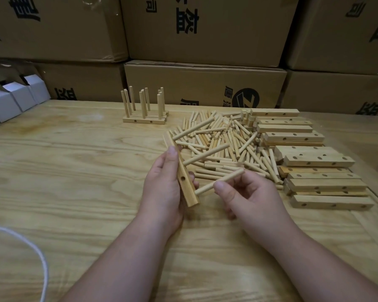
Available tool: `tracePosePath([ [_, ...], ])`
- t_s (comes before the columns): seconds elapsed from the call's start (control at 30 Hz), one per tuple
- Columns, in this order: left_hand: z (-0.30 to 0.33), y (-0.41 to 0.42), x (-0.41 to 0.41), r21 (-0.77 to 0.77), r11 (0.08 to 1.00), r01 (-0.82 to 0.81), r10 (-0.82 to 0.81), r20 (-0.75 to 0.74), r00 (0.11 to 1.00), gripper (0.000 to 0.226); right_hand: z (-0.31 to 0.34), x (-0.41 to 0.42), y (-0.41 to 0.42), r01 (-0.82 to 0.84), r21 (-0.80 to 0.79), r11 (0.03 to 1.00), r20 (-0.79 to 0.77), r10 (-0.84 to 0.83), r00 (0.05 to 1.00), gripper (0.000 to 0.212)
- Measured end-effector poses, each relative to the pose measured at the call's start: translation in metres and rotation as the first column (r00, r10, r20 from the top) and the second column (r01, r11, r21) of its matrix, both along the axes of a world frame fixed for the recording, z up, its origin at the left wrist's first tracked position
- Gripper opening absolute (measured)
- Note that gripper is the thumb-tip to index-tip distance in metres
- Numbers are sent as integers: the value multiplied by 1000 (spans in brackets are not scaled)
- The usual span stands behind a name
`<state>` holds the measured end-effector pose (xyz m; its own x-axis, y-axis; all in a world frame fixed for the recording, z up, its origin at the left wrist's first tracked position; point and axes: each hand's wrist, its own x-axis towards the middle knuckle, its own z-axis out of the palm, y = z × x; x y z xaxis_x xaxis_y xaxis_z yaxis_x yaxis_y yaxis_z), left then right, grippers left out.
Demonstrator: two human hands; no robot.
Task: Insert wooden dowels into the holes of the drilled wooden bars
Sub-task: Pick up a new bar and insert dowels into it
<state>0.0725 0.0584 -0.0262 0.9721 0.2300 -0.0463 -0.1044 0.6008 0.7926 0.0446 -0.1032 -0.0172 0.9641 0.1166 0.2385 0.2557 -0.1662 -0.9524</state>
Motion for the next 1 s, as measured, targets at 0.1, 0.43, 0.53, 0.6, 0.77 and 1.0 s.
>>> tracePosePath([
  [0.1,1,0,-1,-1,1000,19,-19,29,999,32,1,-1,1,7,-8,1000,-6,-7,1000,37],
  [0.43,6,9,2,-137,987,-82,83,5,997,27,13,29,21,103,-159,982,-19,-107,994,25],
  [0.53,8,17,6,-273,949,-154,134,-92,987,31,20,55,38,118,-158,980,-34,-125,992,19],
  [0.6,8,20,9,-299,938,-177,145,-128,981,34,26,77,52,115,-176,978,-29,-122,992,15],
  [0.77,9,24,13,-373,904,-208,151,-176,973,37,37,138,93,96,-270,958,-6,-101,995,13],
  [1.0,9,27,12,-376,895,-239,163,-222,961,35,19,206,149,83,-425,901,2,-91,996,16],
])
